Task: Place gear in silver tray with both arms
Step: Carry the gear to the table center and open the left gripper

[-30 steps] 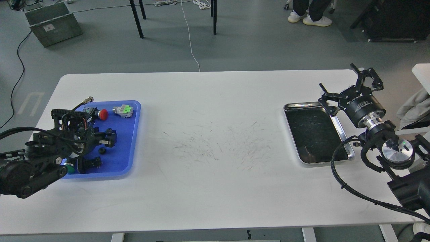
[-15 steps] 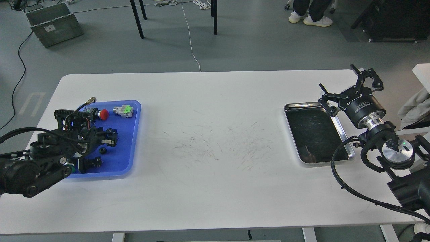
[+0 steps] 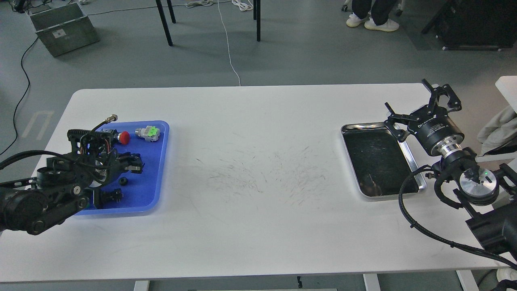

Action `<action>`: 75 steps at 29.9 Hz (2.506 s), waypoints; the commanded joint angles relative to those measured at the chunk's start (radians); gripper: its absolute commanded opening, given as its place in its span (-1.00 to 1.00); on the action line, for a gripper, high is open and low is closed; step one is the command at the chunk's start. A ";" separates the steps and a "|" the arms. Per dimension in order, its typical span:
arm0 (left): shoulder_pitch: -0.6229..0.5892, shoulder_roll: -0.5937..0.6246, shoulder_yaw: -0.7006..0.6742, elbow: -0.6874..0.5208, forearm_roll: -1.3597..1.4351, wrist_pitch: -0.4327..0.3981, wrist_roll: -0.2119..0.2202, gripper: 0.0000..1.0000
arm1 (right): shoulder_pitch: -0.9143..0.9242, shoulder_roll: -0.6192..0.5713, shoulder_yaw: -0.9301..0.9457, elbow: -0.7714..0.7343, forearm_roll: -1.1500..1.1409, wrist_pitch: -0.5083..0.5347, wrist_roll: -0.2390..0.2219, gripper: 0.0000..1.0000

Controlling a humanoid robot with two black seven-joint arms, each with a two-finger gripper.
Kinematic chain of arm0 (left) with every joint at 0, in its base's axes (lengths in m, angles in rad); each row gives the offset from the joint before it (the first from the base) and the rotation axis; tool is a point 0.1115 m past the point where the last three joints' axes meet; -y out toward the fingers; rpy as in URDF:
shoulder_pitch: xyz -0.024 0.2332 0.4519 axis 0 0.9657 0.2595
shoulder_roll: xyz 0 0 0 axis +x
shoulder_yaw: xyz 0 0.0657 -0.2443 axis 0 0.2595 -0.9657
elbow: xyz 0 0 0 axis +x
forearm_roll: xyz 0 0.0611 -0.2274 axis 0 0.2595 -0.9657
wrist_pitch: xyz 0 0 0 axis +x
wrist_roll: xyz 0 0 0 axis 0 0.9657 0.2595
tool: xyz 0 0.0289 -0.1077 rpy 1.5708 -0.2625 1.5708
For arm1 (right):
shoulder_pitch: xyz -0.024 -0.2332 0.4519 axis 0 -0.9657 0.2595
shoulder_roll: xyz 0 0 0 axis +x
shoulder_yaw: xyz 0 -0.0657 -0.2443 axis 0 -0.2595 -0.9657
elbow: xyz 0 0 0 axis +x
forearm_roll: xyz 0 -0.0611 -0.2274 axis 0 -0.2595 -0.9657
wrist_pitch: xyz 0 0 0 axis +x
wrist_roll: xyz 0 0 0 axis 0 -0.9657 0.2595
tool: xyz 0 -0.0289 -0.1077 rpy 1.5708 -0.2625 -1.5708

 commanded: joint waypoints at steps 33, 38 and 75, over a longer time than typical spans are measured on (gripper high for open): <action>-0.205 -0.654 -0.005 -0.008 -0.008 0.042 0.285 -0.89 | -0.038 -0.061 0.006 0.024 0.003 0.032 0.008 0.98; -0.133 -0.654 0.018 -0.022 0.038 0.065 0.279 -0.88 | -0.038 -0.064 0.021 0.037 0.003 0.049 0.014 0.98; -0.024 -0.654 0.049 -0.100 0.052 0.091 0.156 -0.12 | -0.040 -0.052 0.017 0.069 0.002 0.054 0.015 0.98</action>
